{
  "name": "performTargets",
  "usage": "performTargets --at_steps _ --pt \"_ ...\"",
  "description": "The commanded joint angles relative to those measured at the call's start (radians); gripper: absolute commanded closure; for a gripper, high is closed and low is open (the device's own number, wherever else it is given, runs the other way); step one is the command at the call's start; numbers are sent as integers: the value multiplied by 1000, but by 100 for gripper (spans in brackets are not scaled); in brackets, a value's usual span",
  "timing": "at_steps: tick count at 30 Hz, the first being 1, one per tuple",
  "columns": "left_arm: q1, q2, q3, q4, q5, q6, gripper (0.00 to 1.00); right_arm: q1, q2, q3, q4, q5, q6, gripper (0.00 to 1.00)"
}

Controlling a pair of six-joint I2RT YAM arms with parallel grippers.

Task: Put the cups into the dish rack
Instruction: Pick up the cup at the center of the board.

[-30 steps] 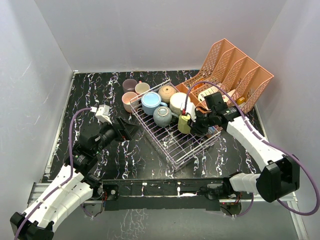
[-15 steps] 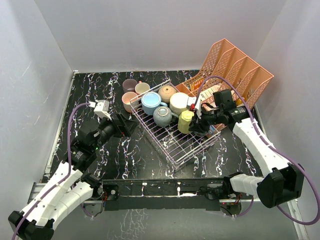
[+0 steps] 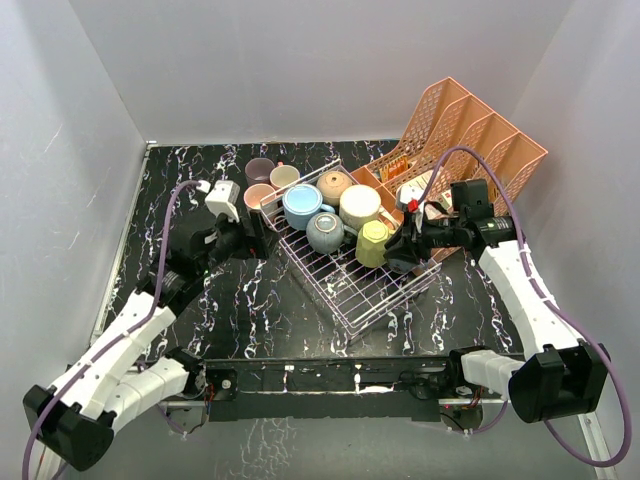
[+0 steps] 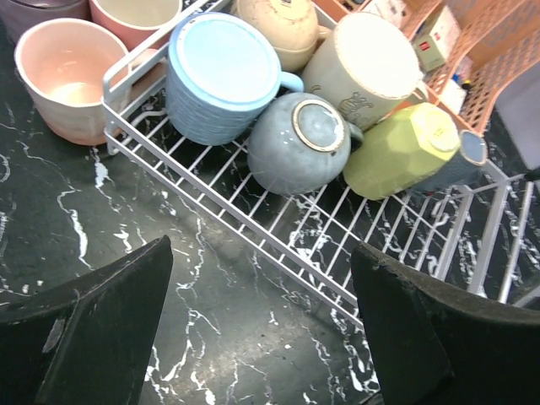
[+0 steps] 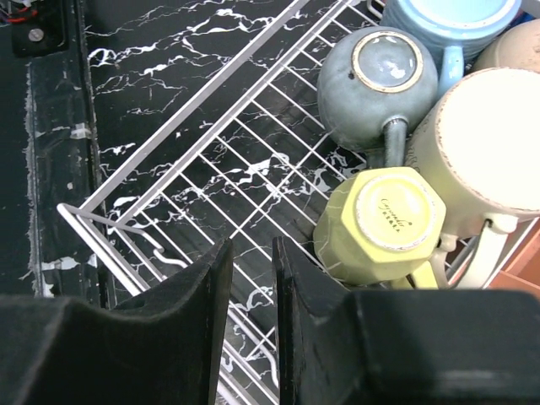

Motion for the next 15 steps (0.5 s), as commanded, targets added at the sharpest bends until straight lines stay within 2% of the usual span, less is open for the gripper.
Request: performTargets --at_steps 1,8,15 --pt "5 65 89 -69 -67 111 15 -16 -30 -15 37 -85 -25 71" --pt "18 226 218 -122 -122 212 15 -50 -33 -55 56 -152 -56 71" --pt "98 421 343 -133 -74 261 16 -180 -32 -112 92 -271 -77 71"
